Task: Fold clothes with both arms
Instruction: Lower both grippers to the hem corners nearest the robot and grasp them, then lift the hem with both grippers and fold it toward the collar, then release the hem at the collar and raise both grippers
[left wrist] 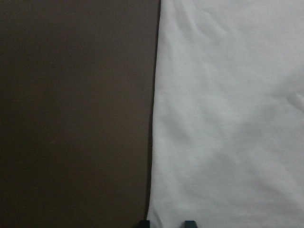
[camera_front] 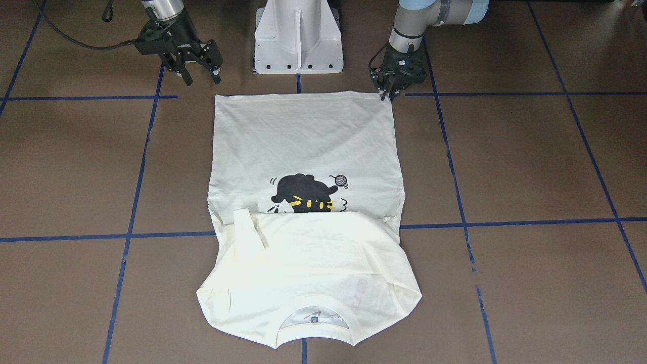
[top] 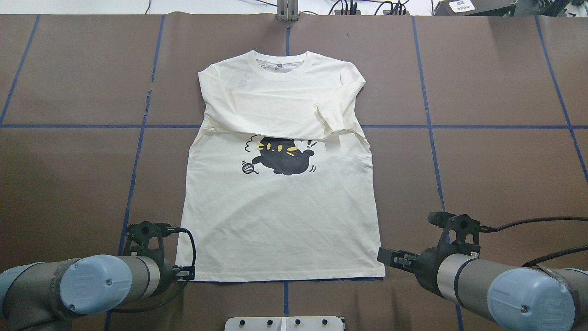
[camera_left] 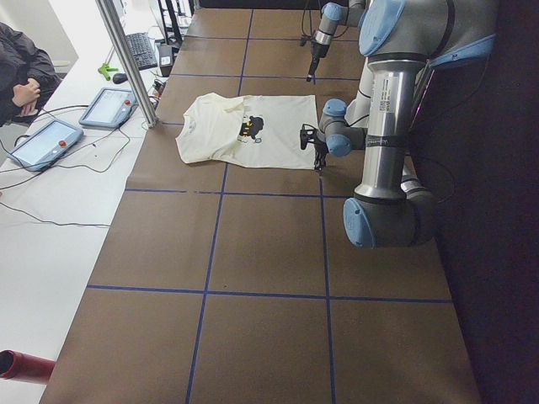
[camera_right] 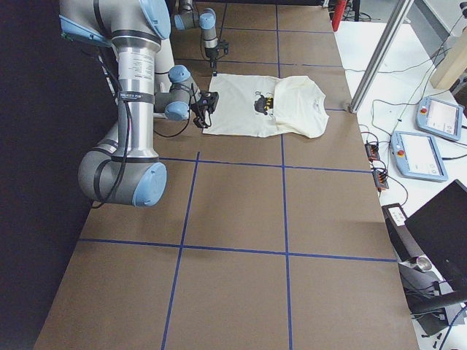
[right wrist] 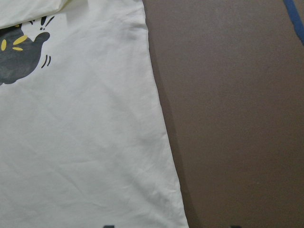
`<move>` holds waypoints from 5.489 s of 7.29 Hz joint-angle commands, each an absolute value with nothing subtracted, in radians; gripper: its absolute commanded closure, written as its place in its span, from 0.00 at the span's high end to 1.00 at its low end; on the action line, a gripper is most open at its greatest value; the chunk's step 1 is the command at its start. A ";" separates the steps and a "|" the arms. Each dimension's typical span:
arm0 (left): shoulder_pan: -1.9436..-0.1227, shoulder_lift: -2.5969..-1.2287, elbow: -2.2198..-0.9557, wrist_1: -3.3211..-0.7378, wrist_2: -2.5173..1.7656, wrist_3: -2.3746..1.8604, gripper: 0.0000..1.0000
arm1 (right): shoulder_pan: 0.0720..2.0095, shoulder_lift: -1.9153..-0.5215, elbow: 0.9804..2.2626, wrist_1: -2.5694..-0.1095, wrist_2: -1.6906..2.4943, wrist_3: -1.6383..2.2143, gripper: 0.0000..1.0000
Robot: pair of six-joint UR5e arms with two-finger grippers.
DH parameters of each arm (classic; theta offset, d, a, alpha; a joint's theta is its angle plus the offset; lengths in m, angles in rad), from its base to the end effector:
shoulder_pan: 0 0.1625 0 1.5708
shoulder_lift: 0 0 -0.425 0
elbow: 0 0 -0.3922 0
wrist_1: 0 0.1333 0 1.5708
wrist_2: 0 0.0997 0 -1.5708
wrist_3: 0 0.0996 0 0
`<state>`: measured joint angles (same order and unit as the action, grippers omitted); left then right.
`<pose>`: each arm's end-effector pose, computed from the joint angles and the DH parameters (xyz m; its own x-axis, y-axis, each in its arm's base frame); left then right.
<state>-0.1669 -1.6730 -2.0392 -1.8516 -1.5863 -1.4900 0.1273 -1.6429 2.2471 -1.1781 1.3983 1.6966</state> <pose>0.4850 -0.2153 0.3641 0.6601 -0.0294 -0.7506 0.1017 0.9935 0.0505 -0.4061 -0.2036 0.3331 0.5006 0.1887 0.8448 -0.3335 0.9427 -0.0129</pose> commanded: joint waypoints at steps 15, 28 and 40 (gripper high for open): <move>-0.169 -1.674 -2.114 -1.848 -1.592 -1.488 0.00 | 0.032 -1.468 2.080 -1.404 1.313 1.874 0.39; -0.395 -1.908 -2.559 -1.167 -1.824 -1.280 0.00 | 0.154 -1.283 2.549 -1.960 1.425 1.776 0.00; -0.776 -2.172 -1.581 -1.664 -1.815 -0.969 0.00 | 0.684 -0.914 1.476 -1.347 1.660 1.469 0.00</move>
<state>-0.7773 -2.1545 -1.6836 -1.5835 -1.8221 -0.9706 0.6848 -0.9289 1.5849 -1.4251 1.6615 1.4649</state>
